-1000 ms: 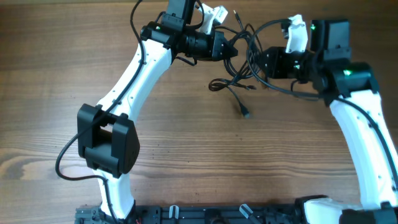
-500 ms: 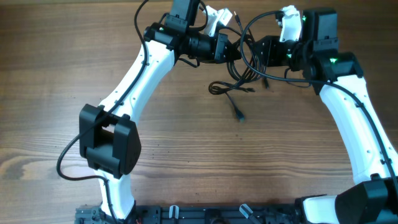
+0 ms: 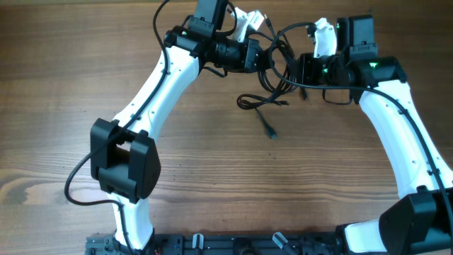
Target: Untangle cables
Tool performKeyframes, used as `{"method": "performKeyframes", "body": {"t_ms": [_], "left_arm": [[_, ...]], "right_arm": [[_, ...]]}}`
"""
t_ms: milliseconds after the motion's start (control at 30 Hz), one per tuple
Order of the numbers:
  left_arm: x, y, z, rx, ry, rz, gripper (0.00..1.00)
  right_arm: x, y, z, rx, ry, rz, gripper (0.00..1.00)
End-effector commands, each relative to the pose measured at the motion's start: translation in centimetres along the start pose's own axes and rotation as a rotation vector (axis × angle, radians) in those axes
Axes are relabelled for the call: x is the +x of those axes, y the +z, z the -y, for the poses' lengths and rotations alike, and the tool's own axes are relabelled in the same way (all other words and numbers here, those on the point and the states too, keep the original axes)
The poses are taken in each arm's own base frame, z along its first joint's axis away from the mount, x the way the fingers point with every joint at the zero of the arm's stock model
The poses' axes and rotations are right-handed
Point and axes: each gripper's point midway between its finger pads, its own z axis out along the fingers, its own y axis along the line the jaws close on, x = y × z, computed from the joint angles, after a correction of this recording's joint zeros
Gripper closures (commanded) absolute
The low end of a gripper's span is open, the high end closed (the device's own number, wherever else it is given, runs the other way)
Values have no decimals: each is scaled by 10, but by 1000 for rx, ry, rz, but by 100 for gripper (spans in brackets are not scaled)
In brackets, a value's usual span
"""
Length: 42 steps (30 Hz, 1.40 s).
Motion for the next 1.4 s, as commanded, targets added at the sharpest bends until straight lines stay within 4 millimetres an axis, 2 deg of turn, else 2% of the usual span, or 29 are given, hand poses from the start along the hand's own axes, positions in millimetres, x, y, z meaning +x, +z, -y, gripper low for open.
{"method": "performKeyframes", "body": {"t_ms": [0,100,133,167,333,467,500,567,633,667,833,967,1033,1100,1233,1267,1300,1367], "left_arm": [[-7,-3,-29,-173,-83,47,96],[-9,-17,-72,-412,-278,133,96],[-8,-25,-87,-500,-370,175,96],[-7,-30,-95,-540,-420,196,96],[-4,-38,-105,-592,-468,213,96],[-1,-39,-106,-601,-475,204,96],[0,-39,-106,-602,-477,201,96],[1,-39,-106,-604,-475,197,96],[1,-39,-106,-604,-474,197,96],[0,-39,-106,-603,-457,194,96],[-7,-38,-105,-594,-409,207,96],[-24,-39,-100,-544,-374,254,96],[-37,-38,-90,-461,-309,267,96],[-53,-40,-70,-346,-219,286,96],[-75,-52,-30,-204,-42,332,96],[-79,-56,-19,-187,4,345,96],[-81,-62,-10,-181,44,358,96],[-83,-75,10,-184,150,377,96]], "right_arm": [[-10,-13,-10,-29,-21,37,96],[-18,-44,-27,-61,-51,108,96],[-21,-62,-35,-79,-65,143,96],[-21,-74,-41,-91,-73,165,96],[-19,-128,-66,-193,-106,258,96],[-20,-145,-62,-186,-86,294,96],[-20,-145,-51,-145,-18,293,96],[-17,-143,-14,15,149,290,96],[-9,-141,12,142,266,279,96],[-4,-141,18,175,296,268,96],[8,-134,25,202,327,210,96],[18,-122,41,268,383,153,96],[24,-113,46,278,398,112,96],[28,-103,51,287,408,72,94],[30,-84,58,283,414,18,67],[29,-79,54,250,388,8,65],[25,-75,45,190,340,1,62],[13,-71,12,-12,176,17,53]]}}
